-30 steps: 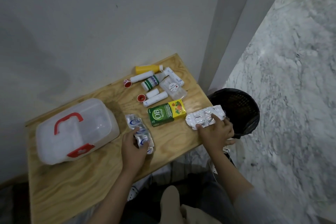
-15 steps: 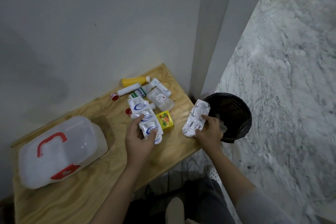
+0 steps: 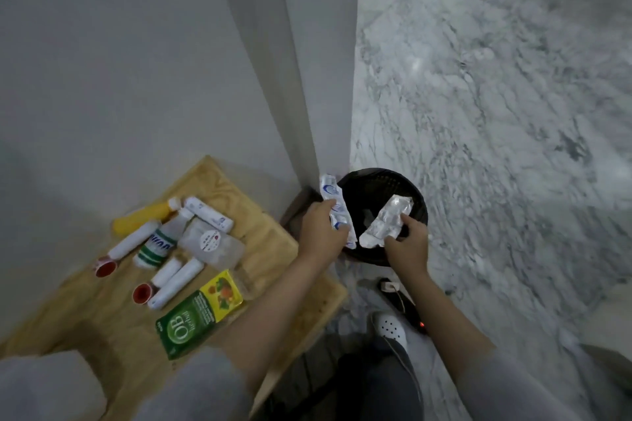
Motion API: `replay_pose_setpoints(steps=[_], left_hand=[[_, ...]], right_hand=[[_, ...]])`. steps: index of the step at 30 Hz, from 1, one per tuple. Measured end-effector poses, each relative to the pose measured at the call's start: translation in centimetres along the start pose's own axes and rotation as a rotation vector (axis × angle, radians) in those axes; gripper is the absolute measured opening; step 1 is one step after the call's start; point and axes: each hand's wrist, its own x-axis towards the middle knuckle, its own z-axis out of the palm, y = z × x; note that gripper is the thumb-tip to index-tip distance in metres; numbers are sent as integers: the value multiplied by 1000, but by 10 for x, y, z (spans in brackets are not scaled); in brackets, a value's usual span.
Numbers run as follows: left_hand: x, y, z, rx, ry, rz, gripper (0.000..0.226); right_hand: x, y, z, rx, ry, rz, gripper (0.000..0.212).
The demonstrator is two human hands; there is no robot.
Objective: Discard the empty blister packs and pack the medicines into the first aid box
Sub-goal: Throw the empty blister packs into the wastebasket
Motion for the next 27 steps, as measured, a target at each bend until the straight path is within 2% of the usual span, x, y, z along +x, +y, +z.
replay_pose_setpoints(steps=[2, 6, 9, 11, 16, 19, 24, 27], left_hand=[[28, 3, 27, 61, -83, -68, 49], [77, -7, 73, 174, -178, -104, 34], [97, -18, 95, 221, -223, -108, 38], [99, -21, 101, 262, -220, -127, 48], [78, -5, 86, 203, -142, -95, 53], [51, 10, 61, 98, -31, -18, 49], [-21, 18, -5, -39, 185, 114, 43], [-72, 6, -52, -41, 340, 200, 38]], right_hand=[[28, 15, 0, -33, -26, -11, 8], [74, 30, -1, -93, -30, 21, 6], [95, 35, -2, -145, -69, 76, 47], [100, 42, -2, -146, -83, 76, 58], [82, 50, -1, -144, -92, 71, 53], [57, 33, 5, -86, -92, 19, 51], [-6, -18, 20, 14, -97, -153, 48], [-58, -52, 38, 50, -138, -328, 44]])
